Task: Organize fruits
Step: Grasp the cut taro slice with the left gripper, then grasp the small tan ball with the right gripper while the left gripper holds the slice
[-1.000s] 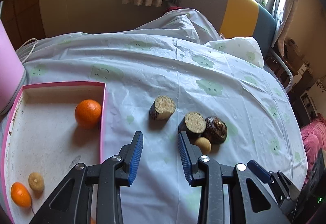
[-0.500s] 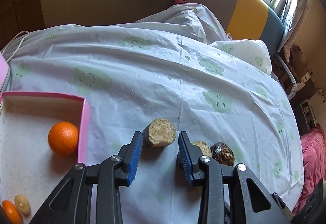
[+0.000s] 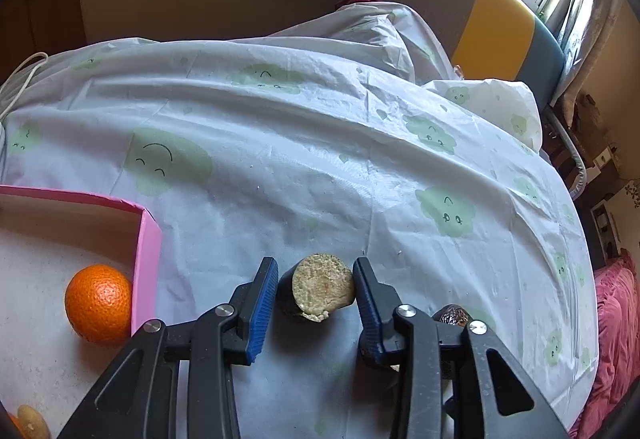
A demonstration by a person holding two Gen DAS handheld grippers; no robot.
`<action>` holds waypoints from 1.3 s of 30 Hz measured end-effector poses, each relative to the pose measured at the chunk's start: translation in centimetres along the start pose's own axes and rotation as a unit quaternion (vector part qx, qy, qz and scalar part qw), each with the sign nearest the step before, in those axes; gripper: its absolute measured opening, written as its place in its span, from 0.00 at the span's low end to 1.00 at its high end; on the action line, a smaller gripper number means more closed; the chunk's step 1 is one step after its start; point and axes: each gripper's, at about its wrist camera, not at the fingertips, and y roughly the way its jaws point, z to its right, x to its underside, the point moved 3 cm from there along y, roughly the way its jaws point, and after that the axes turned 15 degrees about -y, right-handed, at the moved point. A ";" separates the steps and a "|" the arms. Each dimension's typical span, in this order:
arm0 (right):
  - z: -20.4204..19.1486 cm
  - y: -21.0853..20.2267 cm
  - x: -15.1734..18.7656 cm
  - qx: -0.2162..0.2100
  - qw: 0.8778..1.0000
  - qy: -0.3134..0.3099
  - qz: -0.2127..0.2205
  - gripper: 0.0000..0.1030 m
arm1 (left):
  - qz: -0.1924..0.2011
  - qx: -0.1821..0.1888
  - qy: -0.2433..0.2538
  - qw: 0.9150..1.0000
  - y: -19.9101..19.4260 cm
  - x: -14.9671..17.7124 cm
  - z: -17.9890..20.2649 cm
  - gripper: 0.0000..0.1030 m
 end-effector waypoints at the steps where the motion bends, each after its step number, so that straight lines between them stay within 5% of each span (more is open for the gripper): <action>1: -0.2 0.2 -0.2 -0.001 1.000 -0.002 0.000 0.42 | 0.001 0.001 0.001 1.000 0.0 0.0 0.0 0.38; 11: -0.6 1.9 -1.7 0.015 1.000 -0.002 -0.007 0.40 | 0.009 -0.013 0.011 1.000 -1.6 1.2 -0.6 0.34; 14: -0.4 2.2 -2.0 0.022 1.000 0.000 -0.010 0.24 | 0.007 -0.015 0.015 1.000 -2.1 2.0 -0.8 0.34; 28: 3.2 -1.1 0.9 0.077 0.996 0.039 -0.019 0.24 | -0.006 -0.006 0.051 0.999 -5.7 7.3 -0.9 0.34; 39: 1.4 -3.6 3.7 0.066 0.998 0.008 -0.016 0.24 | 0.007 0.011 0.113 0.994 -8.3 13.2 -0.7 0.34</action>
